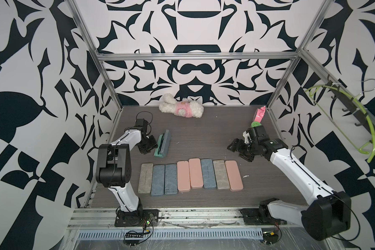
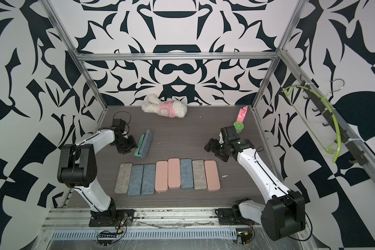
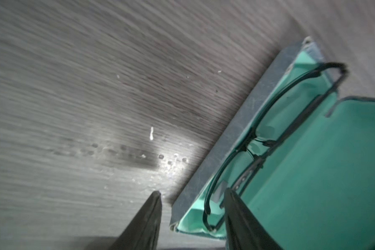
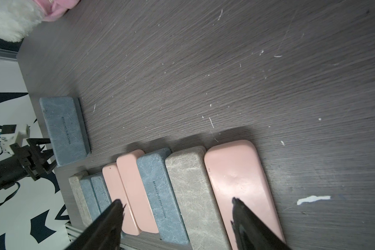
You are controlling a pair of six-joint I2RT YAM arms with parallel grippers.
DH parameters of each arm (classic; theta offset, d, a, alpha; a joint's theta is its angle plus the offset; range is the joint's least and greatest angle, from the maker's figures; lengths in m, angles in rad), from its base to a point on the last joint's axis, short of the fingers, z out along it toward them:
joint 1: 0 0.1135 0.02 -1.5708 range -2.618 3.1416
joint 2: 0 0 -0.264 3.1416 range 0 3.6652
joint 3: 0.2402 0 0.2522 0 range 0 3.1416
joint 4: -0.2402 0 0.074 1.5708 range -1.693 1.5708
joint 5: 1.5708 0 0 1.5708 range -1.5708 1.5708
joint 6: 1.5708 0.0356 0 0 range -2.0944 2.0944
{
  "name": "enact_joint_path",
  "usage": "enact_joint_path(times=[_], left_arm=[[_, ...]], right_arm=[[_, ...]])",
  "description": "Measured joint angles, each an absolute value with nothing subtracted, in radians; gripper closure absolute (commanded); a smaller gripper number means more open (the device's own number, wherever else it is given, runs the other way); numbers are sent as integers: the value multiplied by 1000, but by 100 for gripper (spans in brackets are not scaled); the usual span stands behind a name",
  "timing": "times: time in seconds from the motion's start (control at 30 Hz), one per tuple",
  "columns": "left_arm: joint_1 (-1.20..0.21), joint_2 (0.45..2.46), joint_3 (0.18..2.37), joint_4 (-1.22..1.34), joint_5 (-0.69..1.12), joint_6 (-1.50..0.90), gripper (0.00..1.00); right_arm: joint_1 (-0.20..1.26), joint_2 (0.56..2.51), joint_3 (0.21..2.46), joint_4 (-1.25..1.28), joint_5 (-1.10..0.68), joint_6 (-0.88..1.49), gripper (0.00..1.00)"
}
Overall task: Close the glasses case
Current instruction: Move the glasses case to the center of the board.
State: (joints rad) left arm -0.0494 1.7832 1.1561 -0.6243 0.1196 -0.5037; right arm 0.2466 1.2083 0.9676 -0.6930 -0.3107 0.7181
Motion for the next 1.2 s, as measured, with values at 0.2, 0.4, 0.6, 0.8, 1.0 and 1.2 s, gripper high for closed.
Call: enact_joint_path(times=[0.2,0.4,0.6,0.8,1.0,1.2], left_arm=[[-73,1826,1178,-621,120,-493,64],[-112,1849,1191,-626,113,-480,79],[-176,1876,1242,-628,116,-466,81],[-253,1913,1306,-633,114,-452,85],[-355,2005,1430,-636,112,-443,88],[-441,2067,1518,-637,114,-426,90]], right_arm=[[247,1208,968,-697,-312,698,20],[247,1207,968,-707,-311,690,21],[247,1207,968,-725,-311,676,21],[247,1207,968,-738,-310,668,21],[247,1211,968,-741,-310,656,21],[247,1228,968,-743,-308,645,22]])
